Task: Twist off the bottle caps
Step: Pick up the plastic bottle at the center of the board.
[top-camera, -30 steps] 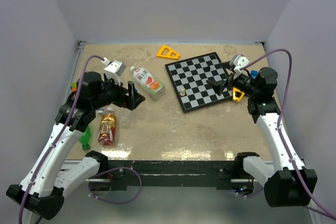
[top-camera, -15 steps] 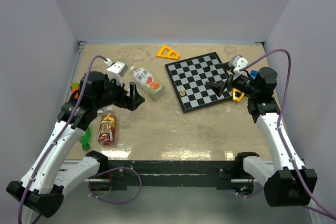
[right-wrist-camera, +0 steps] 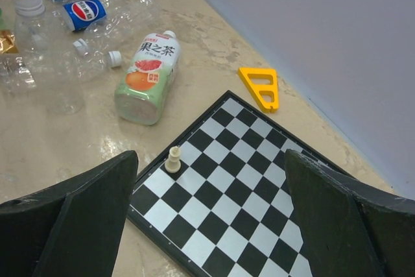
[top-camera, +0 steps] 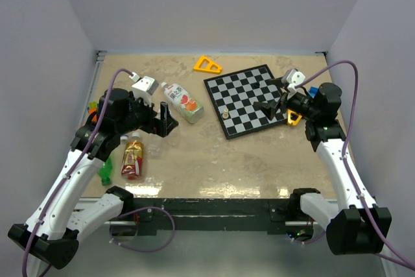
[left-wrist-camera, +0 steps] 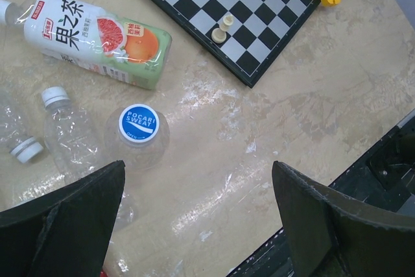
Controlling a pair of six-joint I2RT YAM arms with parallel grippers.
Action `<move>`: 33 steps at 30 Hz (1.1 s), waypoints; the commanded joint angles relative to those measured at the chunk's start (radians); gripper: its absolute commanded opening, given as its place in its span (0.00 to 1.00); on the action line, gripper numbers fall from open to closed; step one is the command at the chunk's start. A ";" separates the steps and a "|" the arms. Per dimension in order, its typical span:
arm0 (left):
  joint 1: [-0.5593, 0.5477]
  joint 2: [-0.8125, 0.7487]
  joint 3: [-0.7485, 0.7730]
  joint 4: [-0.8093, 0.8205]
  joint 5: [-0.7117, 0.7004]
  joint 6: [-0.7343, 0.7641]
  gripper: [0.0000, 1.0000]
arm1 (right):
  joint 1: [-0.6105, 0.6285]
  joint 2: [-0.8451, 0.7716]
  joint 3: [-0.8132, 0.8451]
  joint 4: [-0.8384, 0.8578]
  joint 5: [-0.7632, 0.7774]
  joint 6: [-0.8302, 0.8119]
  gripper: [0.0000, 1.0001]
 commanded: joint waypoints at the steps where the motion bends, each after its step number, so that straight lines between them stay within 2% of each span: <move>1: -0.005 -0.012 0.039 -0.001 -0.006 0.016 1.00 | 0.000 0.001 0.001 0.001 -0.024 -0.019 0.98; 33: -0.005 -0.025 0.005 0.027 0.004 -0.010 1.00 | -0.001 0.012 0.007 -0.042 -0.061 -0.078 0.98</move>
